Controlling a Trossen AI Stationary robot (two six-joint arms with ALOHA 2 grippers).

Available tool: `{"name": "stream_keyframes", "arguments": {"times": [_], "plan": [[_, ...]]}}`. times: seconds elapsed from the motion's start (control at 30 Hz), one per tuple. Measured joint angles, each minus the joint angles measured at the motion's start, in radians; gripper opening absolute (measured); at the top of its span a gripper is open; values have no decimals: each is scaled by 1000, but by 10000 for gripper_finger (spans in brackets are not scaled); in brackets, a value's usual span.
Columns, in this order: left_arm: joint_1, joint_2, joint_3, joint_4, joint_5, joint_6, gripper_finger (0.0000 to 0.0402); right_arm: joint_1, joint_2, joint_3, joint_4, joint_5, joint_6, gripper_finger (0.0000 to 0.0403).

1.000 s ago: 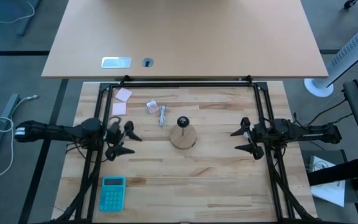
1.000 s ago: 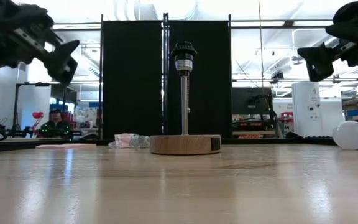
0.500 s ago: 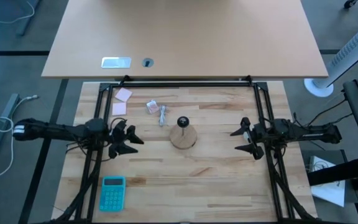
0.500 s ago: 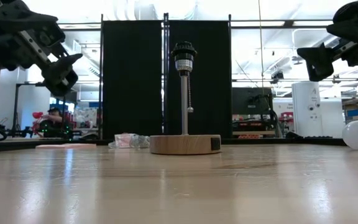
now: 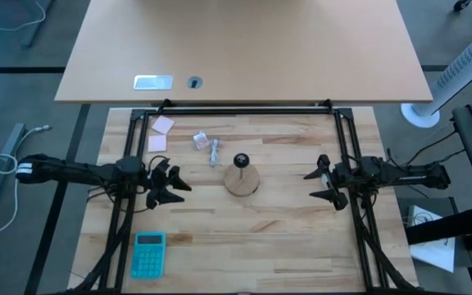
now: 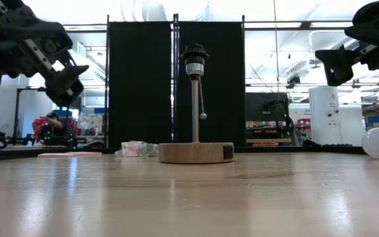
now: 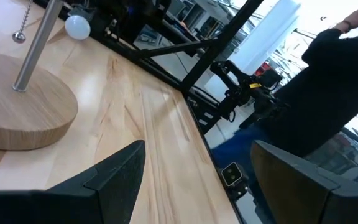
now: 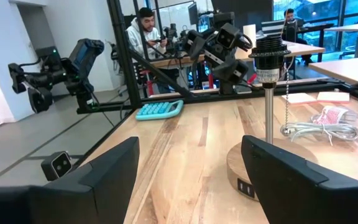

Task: Screw lightbulb
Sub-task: Return to Home Position

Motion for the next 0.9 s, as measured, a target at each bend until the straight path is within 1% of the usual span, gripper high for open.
{"name": "stream_keyframes", "arguments": {"times": [0.47, 0.9], "plan": [[0, 55, 1, 0, 0, 0, 284, 0, 0, 0, 0, 0, 0, 301], [0, 104, 2, 0, -1, 0, 284, 0, 0, 0, 0, 0, 0, 285]]}}
